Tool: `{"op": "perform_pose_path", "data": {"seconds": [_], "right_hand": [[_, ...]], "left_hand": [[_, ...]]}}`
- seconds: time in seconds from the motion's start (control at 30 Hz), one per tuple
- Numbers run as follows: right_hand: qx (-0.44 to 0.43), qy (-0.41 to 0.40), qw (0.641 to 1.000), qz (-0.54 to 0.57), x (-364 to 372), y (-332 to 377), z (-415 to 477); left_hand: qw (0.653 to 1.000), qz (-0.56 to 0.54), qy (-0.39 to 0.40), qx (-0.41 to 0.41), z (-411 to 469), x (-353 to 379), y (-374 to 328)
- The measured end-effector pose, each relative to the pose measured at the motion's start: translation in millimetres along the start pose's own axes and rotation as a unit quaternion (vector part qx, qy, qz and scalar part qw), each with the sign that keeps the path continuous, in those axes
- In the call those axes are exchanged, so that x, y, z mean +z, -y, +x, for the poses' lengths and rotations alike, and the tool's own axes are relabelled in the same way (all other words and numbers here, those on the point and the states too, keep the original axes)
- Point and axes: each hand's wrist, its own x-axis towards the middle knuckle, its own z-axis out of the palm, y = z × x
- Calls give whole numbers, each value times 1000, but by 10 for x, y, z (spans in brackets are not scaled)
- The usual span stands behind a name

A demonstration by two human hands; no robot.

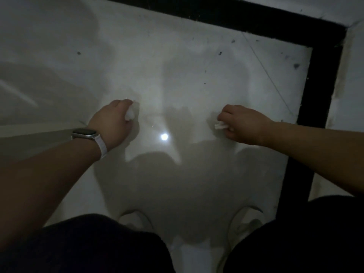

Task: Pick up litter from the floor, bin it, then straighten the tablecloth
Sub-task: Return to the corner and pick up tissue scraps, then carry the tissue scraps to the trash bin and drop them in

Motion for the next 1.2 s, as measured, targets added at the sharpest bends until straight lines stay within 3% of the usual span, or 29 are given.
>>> {"op": "perform_pose_path", "data": {"seconds": [0.17, 0.43, 0.67, 0.83, 1.2], "right_hand": [[33, -59, 995, 74, -489, 363, -277], [52, -110, 977, 174, -1816, 1182, -1063], [59, -147, 970, 184, -3187, 1885, -1638], [58, -178, 969, 163, -4195, 2340, -1938], [-6, -241, 965, 106, -6095, 3557, -2554]], "left_hand": [[999, 8, -2, 32, -270, -599, -542], [995, -64, -50, 64, -903, -2135, -1371], [992, -96, -81, 29, -1558, -3486, -1901], [987, -98, -116, 49, -1941, -4458, -2090], [968, -127, -215, 9, -2848, -6398, -2260]]}}
